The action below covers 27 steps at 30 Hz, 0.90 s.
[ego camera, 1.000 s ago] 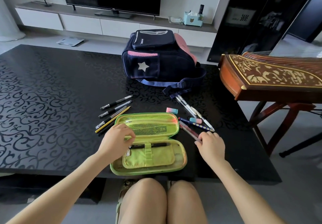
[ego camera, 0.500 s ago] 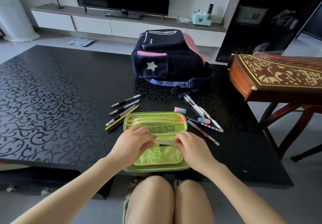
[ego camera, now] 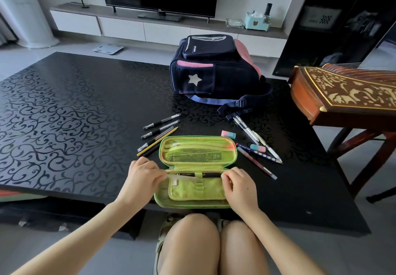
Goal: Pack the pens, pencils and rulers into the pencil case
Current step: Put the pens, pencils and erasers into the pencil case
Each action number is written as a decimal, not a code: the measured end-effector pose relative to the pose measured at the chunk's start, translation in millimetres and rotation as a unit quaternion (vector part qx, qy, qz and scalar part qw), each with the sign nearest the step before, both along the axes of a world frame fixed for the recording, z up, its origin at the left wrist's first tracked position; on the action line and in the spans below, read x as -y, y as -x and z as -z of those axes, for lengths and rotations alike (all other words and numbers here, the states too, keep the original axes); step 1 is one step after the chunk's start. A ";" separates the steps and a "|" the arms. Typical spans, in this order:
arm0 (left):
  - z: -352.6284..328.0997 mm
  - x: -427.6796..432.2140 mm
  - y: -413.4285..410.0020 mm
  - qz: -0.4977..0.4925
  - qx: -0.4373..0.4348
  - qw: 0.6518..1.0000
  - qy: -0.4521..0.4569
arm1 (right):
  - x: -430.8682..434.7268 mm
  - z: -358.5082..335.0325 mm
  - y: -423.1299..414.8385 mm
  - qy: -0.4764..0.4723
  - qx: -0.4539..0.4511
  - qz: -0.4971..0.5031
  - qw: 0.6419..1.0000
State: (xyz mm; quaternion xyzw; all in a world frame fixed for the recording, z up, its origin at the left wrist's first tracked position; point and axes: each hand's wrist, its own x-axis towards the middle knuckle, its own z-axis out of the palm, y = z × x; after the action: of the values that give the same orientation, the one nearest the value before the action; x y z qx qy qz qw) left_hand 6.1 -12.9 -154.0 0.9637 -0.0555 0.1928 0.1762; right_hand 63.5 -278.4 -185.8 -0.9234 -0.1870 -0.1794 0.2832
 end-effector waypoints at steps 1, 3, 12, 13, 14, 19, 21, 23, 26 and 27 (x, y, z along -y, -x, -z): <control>1.0 -3.7 0.5 -0.002 0.002 1.000 -0.004 | -0.2 1.2 -0.2 0.002 0.002 0.000 1.000; 4.1 -11.5 1.8 -0.010 -0.005 1.000 -0.007 | 0.4 2.5 -0.3 0.000 0.005 -0.002 1.000; 7.2 3.0 -9.4 0.027 -0.004 0.999 -0.025 | -0.9 4.1 0.1 0.006 0.013 -0.008 1.000; 7.5 5.6 -12.2 0.030 -0.008 0.999 -0.025 | -0.6 4.6 0.1 0.008 0.016 -0.010 1.000; 8.0 7.9 -14.9 0.040 -0.017 0.999 -0.031 | -0.5 4.8 0.6 0.012 0.018 -0.011 1.000; 3.5 15.1 -26.3 0.113 -0.080 0.981 -0.138 | -0.5 5.1 1.4 0.038 0.035 -0.034 0.998; 1.0 17.1 -28.6 0.128 -0.086 0.973 -0.170 | -0.4 5.1 1.0 0.048 0.043 -0.051 0.997; 2.3 19.2 -29.1 0.154 -0.077 0.969 -0.175 | -0.1 4.7 0.0 0.060 0.050 -0.065 0.995; 9.3 25.1 -30.6 0.157 -0.064 0.971 -0.167 | -0.8 4.0 0.2 0.075 0.053 -0.070 0.993; 12.9 26.4 -32.7 0.155 -0.061 0.973 -0.163 | -1.1 4.1 0.4 0.076 0.051 -0.065 0.994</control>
State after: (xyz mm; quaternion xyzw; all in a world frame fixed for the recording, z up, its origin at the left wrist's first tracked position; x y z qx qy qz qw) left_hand 38.9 -39.4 -166.9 0.9691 -0.2236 0.0923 0.0478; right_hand 63.1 -277.3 -189.9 -0.9179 -0.2741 -0.1923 0.2131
